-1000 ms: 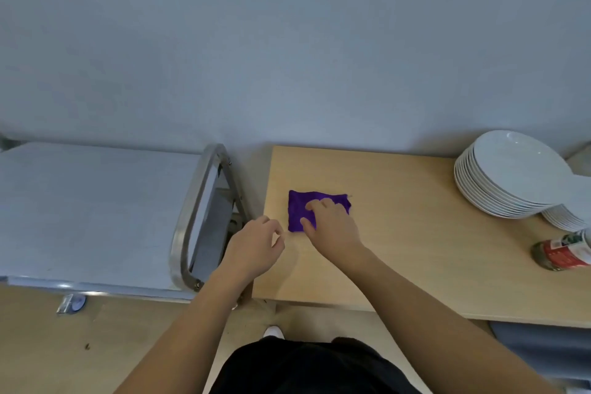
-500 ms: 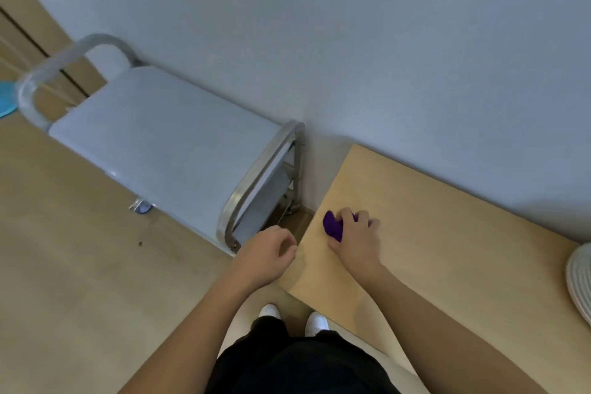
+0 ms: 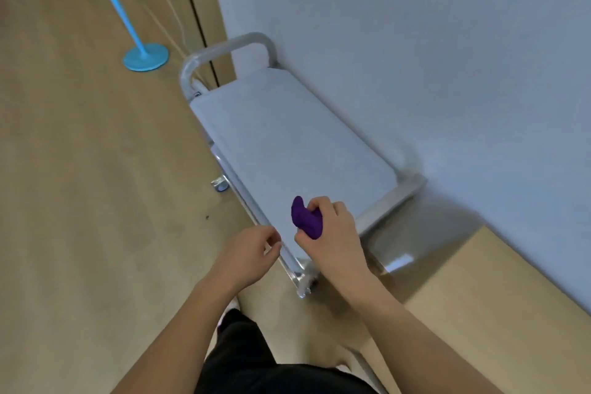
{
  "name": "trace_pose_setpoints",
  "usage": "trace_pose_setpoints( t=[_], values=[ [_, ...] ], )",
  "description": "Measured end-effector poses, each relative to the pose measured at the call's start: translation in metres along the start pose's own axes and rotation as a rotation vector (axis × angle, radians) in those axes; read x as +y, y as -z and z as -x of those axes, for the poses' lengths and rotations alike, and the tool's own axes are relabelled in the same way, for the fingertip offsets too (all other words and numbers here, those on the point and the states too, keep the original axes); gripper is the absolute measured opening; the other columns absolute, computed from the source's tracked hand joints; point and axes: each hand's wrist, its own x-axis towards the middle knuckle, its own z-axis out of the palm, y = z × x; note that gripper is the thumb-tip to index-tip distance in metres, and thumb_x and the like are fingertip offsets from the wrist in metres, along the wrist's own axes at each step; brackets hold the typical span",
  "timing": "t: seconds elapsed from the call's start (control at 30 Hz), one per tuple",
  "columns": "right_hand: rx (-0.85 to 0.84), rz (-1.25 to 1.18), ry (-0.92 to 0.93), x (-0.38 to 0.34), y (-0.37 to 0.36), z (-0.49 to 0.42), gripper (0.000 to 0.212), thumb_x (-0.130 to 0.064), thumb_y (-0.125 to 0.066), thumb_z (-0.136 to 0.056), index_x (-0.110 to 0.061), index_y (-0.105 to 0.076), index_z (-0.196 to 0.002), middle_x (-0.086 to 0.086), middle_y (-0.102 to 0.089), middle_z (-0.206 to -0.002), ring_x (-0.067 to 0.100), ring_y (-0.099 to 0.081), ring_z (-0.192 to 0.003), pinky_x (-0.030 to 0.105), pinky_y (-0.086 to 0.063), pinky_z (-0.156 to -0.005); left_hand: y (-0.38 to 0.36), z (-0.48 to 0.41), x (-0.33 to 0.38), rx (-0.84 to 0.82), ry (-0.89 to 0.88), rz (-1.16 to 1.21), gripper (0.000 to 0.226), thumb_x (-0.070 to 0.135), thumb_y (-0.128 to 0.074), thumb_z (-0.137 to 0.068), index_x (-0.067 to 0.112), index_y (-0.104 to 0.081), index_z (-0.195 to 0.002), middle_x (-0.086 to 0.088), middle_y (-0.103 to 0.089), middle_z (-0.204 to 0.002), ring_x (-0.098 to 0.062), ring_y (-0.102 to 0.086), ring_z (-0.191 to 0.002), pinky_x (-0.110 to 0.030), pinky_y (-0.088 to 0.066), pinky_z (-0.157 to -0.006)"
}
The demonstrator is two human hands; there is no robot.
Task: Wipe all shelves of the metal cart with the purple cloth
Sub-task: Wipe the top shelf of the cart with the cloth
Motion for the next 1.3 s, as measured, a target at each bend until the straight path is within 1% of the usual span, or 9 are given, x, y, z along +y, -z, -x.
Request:
trace_pose_setpoints(
  t=[0.27, 0.43, 0.6, 0.77, 0.87, 0.93, 1.07, 1.13, 1.3],
  values=[
    [-0.027, -0.053, -0.020, -0.104, -0.118, -0.098, 0.037, -0.031, -0.068, -0.075, -0.034, -0.052, -0.108, -0.006, -0.048, -0.100, 0.018, -0.051, -0.094, 0.028, -0.050, -0.075, 0.110, -0.058, -0.134, -0.011, 0.045, -0.041, 0.013, 0.036, -0.048, -0.092, 0.031, -0.061, -0.093, 0.020, -0.056, -0.084, -0.002, -0.056, -0.076, -0.023, -0.043, -0.061],
    [-0.047, -0.006, -0.030, -0.144, -0.158, -0.154, 0.040, -0.034, -0.069, -0.077, -0.033, -0.051, -0.113, -0.006, -0.047, -0.104, 0.016, -0.048, -0.097, 0.023, -0.047, -0.073, 0.156, -0.104, -0.185, -0.019, 0.031, -0.070, 0.016, 0.035, -0.047, -0.090, 0.028, -0.061, -0.093, 0.013, -0.063, -0.089, -0.009, -0.059, -0.079, -0.031, -0.051, -0.067],
    [-0.041, 0.026, -0.092, -0.150, -0.175, -0.214, 0.040, -0.032, -0.070, -0.080, -0.028, -0.053, -0.116, -0.002, -0.048, -0.105, 0.019, -0.049, -0.097, 0.032, -0.053, -0.077, 0.170, -0.160, -0.216, -0.055, 0.010, -0.050, 0.015, 0.037, -0.047, -0.091, 0.031, -0.061, -0.093, 0.015, -0.062, -0.091, -0.007, -0.058, -0.080, -0.027, -0.047, -0.064],
    [0.008, 0.026, -0.171, -0.142, -0.204, -0.284, 0.033, -0.031, -0.066, -0.082, -0.028, -0.055, -0.112, -0.002, -0.048, -0.103, 0.020, -0.046, -0.097, 0.027, -0.043, -0.073, 0.188, -0.236, -0.242, -0.097, -0.035, -0.070, 0.019, 0.038, -0.047, -0.094, 0.028, -0.062, -0.102, 0.013, -0.064, -0.099, -0.007, -0.060, -0.084, -0.023, -0.045, -0.064],
    [-0.021, 0.060, -0.209, -0.140, -0.219, -0.329, 0.033, -0.031, -0.063, -0.083, -0.027, -0.054, -0.115, -0.001, -0.049, -0.106, 0.021, -0.045, -0.100, 0.026, -0.039, -0.074, 0.206, -0.279, -0.250, -0.149, -0.046, -0.087, 0.022, 0.036, -0.046, -0.095, 0.026, -0.062, -0.106, 0.010, -0.064, -0.102, -0.011, -0.062, -0.086, -0.032, -0.053, -0.072],
    [-0.036, 0.103, -0.203, -0.139, -0.224, -0.355, 0.035, -0.032, -0.062, -0.083, -0.026, -0.053, -0.117, 0.000, -0.050, -0.110, 0.021, -0.044, -0.102, 0.024, -0.037, -0.074, 0.216, -0.306, -0.257, -0.199, -0.038, -0.107, 0.022, 0.035, -0.046, -0.095, 0.026, -0.062, -0.106, 0.009, -0.065, -0.102, -0.011, -0.062, -0.086, -0.033, -0.053, -0.074],
    [-0.058, 0.213, -0.225, -0.135, -0.230, -0.399, 0.042, -0.034, -0.063, -0.084, -0.027, -0.049, -0.123, 0.003, -0.047, -0.119, 0.024, -0.042, -0.108, 0.030, -0.050, -0.077, 0.229, -0.358, -0.275, -0.252, -0.039, -0.138, 0.020, 0.034, -0.048, -0.094, 0.026, -0.063, -0.105, 0.012, -0.066, -0.103, -0.009, -0.061, -0.086, -0.028, -0.051, -0.072],
    [-0.049, 0.242, -0.268, -0.133, -0.236, -0.417, 0.043, -0.034, -0.062, -0.085, -0.026, -0.048, -0.125, 0.005, -0.047, -0.121, 0.025, -0.042, -0.108, 0.033, -0.052, -0.080, 0.231, -0.381, -0.283, -0.300, -0.064, -0.169, 0.020, 0.034, -0.047, -0.094, 0.026, -0.062, -0.105, 0.012, -0.065, -0.104, -0.009, -0.061, -0.086, -0.030, -0.053, -0.074],
    [-0.137, 0.366, -0.413, -0.121, -0.268, -0.446, 0.051, -0.031, -0.062, -0.086, -0.023, -0.045, -0.132, 0.009, -0.043, -0.131, 0.030, -0.041, -0.117, 0.039, -0.048, -0.090, 0.222, -0.438, -0.304, -0.467, -0.200, -0.272, 0.031, 0.032, -0.047, -0.096, 0.020, -0.056, -0.123, 0.003, -0.056, -0.124, -0.016, -0.057, -0.108, -0.037, -0.049, -0.089]
  ],
)
